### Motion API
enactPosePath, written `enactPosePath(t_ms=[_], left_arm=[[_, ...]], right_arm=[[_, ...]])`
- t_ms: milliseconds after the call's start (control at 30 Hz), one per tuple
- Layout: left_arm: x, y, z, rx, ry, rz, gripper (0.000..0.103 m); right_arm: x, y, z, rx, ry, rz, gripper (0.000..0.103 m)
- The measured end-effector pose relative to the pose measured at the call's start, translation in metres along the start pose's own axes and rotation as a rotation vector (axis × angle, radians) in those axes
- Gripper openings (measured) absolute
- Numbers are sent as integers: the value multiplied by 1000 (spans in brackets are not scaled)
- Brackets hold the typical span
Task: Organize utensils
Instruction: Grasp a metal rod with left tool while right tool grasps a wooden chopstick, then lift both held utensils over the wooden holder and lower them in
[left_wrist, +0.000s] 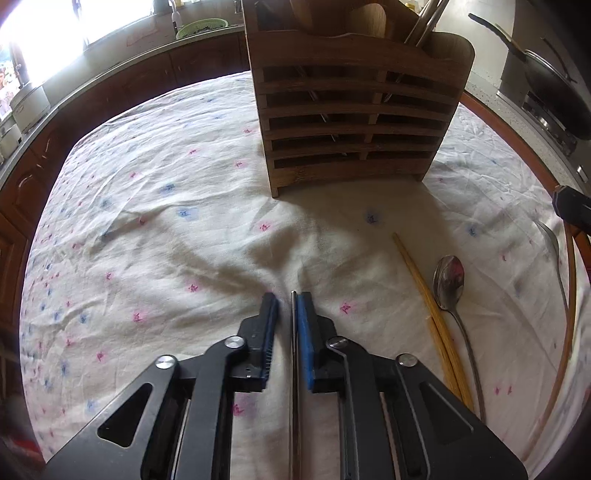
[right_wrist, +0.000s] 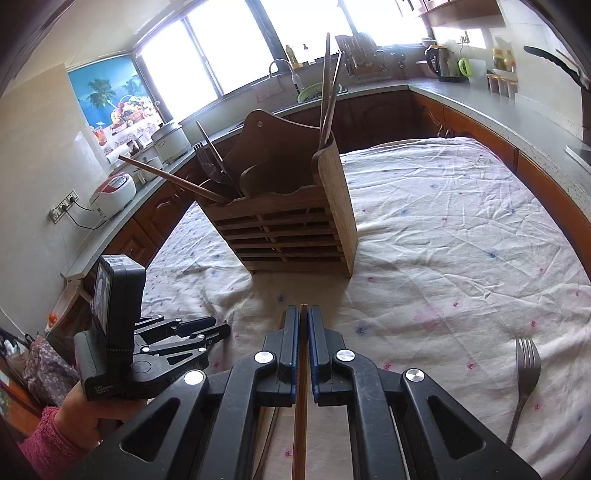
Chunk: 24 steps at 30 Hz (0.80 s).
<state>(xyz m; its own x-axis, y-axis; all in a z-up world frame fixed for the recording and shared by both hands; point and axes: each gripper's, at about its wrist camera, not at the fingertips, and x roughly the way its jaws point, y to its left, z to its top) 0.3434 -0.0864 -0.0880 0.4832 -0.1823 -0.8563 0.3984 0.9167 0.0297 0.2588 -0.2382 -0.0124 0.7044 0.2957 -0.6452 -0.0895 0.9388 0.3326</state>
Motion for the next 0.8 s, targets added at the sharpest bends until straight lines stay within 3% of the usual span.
enactPosePath(t_ms=[200,400,800], left_arm=[[-27,19,-6,-98,-44,-95,3],[-75,25,-11,-94,-121,-94,3],[-151,52,-18,-233,-326,-170,3]], right_arm=[[-3,-2,1,8,-18,7,5],[-10,6,4,-10,-34,30,5],[-36,30,12,-49,-92,54,5]])
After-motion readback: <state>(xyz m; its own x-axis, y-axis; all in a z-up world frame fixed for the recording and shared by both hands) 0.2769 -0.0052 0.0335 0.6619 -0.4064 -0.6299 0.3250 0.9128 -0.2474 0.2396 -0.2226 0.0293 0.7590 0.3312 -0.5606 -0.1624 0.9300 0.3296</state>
